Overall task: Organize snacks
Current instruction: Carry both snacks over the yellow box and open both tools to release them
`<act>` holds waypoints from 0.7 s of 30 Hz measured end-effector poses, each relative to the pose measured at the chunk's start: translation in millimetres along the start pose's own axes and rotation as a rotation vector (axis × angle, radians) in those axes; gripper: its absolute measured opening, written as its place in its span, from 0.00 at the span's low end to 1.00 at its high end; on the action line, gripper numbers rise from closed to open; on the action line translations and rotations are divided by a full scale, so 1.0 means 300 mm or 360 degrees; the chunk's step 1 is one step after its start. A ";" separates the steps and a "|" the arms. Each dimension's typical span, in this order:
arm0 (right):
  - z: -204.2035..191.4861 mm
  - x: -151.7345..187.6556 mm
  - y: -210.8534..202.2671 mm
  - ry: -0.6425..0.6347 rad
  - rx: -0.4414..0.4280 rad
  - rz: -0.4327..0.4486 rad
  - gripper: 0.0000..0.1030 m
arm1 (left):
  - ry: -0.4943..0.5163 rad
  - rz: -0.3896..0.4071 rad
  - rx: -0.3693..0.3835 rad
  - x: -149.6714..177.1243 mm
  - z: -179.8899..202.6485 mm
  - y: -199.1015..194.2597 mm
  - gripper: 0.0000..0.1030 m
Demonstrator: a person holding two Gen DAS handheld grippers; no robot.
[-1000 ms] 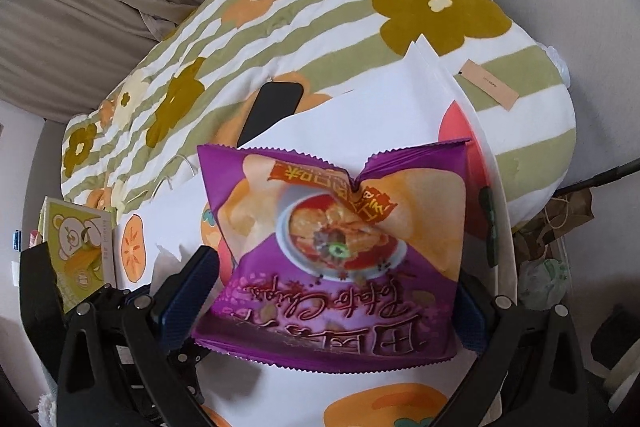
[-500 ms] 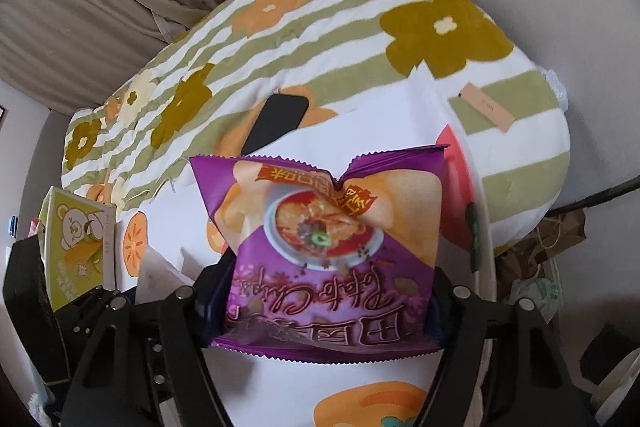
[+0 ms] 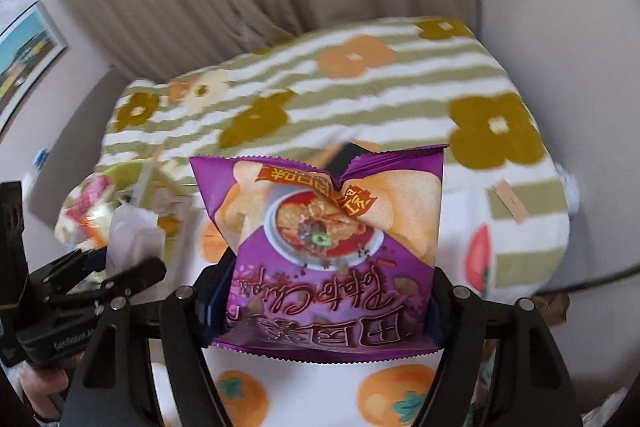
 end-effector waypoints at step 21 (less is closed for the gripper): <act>-0.871 0.167 0.058 -0.0214 -0.0231 0.0020 0.68 | -0.0174 0.0024 -0.0195 0.185 -0.834 -0.346 0.58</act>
Point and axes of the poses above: each gripper's, at about its wrist camera, not at the fingertips, and y roughly the way its jaws point, z to its right, x to its underside, the point moved 5 cm from there along y, roughly the way its jaws point, and after that the axes turned 4 degrees about z, right-handed, at the moved point
